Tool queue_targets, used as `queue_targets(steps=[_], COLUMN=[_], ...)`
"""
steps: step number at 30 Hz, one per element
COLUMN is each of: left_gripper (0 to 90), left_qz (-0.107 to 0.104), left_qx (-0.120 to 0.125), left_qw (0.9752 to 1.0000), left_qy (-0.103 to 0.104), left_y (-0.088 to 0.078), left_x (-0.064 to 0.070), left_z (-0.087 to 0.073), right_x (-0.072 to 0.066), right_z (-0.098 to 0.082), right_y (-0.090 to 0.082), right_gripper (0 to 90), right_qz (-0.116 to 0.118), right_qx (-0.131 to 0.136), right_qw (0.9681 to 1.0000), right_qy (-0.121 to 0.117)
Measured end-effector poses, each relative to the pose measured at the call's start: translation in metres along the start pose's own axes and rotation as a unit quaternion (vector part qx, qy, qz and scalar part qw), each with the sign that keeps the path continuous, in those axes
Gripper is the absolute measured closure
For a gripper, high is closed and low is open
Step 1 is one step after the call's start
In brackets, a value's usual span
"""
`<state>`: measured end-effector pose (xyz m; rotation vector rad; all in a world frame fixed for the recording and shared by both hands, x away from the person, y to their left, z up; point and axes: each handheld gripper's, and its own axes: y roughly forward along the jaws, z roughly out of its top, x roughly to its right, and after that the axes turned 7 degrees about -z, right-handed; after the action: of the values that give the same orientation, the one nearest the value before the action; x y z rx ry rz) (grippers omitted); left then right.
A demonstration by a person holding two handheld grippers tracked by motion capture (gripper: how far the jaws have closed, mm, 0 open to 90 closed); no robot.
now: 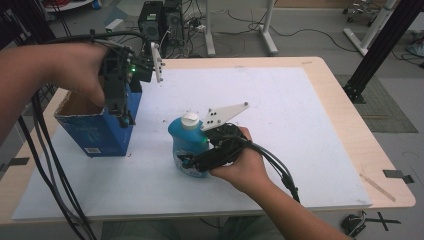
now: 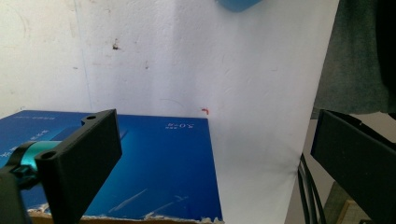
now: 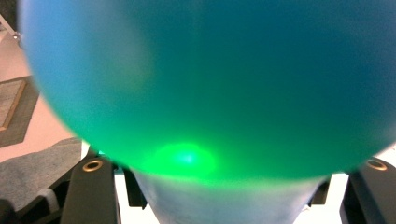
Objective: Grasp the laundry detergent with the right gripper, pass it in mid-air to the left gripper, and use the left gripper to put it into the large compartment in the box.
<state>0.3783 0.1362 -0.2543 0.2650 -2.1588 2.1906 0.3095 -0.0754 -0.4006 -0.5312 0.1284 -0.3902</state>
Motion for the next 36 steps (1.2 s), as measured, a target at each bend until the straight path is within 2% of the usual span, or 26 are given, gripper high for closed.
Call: queue_targets(steps=[19, 28, 36], left_gripper=[1.7, 1.7, 1.7], left_qz=[0.000, 0.000, -0.001], left_qx=[0.000, -0.001, -0.001], left_qw=[1.0000, 1.0000, 1.0000], left_qy=[-0.002, 0.000, -0.001], left_y=[0.0018, 0.0029, 0.0029], left_x=[0.0003, 0.0001, 0.0005], left_z=[-0.0026, -0.0014, -0.0010], right_x=[-0.0013, -0.0052, -0.0060], right_z=[-0.0003, -0.0011, -0.0014], right_y=[0.0011, -0.0001, -0.0011], right_gripper=[40.0, 44.7, 46.5], right_qz=[-0.011, -0.031, -0.029], right_qx=[0.008, 0.017, 0.020], right_qw=[0.9999, 0.9990, 0.9987], right_qy=[-0.006, -0.029, -0.037])
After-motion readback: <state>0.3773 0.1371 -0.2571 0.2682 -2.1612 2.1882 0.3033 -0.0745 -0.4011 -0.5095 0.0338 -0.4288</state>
